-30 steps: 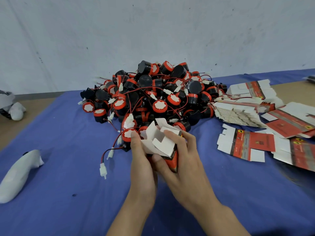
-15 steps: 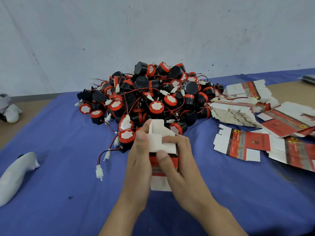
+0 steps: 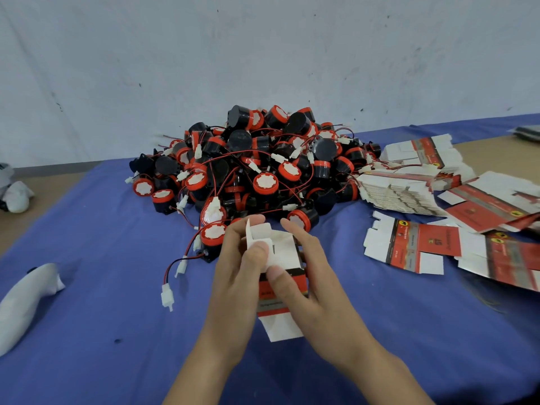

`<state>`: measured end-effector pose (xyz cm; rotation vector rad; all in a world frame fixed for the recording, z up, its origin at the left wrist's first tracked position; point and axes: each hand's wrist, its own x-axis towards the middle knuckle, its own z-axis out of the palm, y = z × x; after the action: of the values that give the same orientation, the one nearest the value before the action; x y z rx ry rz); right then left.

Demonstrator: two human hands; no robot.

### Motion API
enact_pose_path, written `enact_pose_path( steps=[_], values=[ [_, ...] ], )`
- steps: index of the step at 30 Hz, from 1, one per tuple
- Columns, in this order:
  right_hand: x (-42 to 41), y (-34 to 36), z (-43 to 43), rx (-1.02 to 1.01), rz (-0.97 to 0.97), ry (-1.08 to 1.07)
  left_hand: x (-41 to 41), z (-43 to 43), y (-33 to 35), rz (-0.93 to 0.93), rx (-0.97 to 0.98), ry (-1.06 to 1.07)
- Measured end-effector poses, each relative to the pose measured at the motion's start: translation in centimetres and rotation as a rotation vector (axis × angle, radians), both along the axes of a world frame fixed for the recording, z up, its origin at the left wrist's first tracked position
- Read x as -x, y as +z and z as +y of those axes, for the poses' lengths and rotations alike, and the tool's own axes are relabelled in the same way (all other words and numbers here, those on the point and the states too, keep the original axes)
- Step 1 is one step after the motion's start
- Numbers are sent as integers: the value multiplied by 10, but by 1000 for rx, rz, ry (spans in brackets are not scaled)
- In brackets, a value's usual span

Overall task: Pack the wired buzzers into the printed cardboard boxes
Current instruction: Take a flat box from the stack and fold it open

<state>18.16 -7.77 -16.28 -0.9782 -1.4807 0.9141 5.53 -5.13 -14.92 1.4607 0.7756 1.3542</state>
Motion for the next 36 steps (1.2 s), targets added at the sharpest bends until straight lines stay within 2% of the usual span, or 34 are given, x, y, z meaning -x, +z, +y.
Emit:
enact_pose_path(
  steps=[4,6,11,16,21,32,36],
  values=[
    [3,-1,2,26,22,29,3,5,2,-142,88,38],
    [4,-1,2,39,39,29,5,8,3,-151,114,61],
    [3,-2,3,-5,-29,-29,6,8,1,-20,-12,106],
    [1,-4,3,-78,-121,-45,6,7,-5,147,-57,112],
    [-3,-5,5,-123,-269,-144,7,4,-6,163,-56,39],
    [4,-5,8,-193,-209,-282,5,4,-13,136,57,-100],
    [1,-3,7,-201,-139,-287,-1,-2,-12,164,6,-130]
  ],
)
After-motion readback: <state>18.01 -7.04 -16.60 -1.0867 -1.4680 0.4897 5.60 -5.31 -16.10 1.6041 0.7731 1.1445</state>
